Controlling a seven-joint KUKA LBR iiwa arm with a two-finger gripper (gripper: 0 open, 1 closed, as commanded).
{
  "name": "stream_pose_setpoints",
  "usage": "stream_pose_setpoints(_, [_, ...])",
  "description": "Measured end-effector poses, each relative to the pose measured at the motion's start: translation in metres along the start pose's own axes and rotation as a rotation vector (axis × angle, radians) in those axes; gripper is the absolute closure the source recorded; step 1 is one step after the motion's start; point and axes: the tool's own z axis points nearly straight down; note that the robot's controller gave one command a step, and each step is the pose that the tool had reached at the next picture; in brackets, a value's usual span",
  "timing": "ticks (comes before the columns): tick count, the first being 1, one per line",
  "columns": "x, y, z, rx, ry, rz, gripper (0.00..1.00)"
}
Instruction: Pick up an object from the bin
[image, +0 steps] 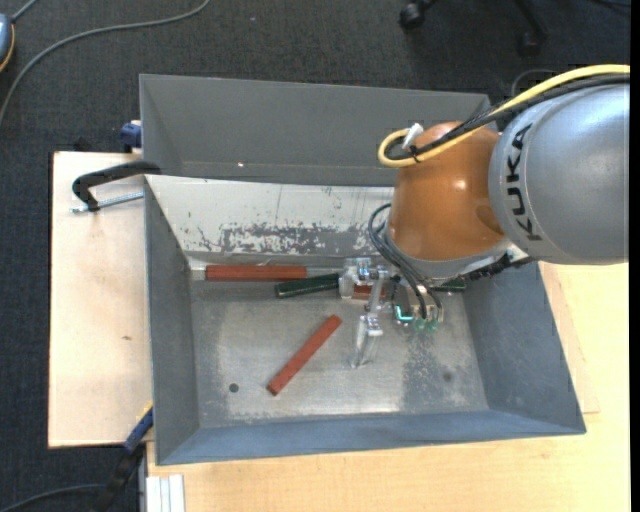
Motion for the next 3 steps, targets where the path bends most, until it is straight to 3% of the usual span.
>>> stream_pose_setpoints(1, [0.006, 0.048, 0.089, 0.000, -0.006, -0.220, 0.00])
stream_pose_setpoints(2, [0.006, 0.048, 0.089, 0.000, -0.007, -0.219, 1.00])
stream_pose_setpoints(3, [0.009, 0.050, -0.070, 0.000, -0.015, -0.222, 1.00])
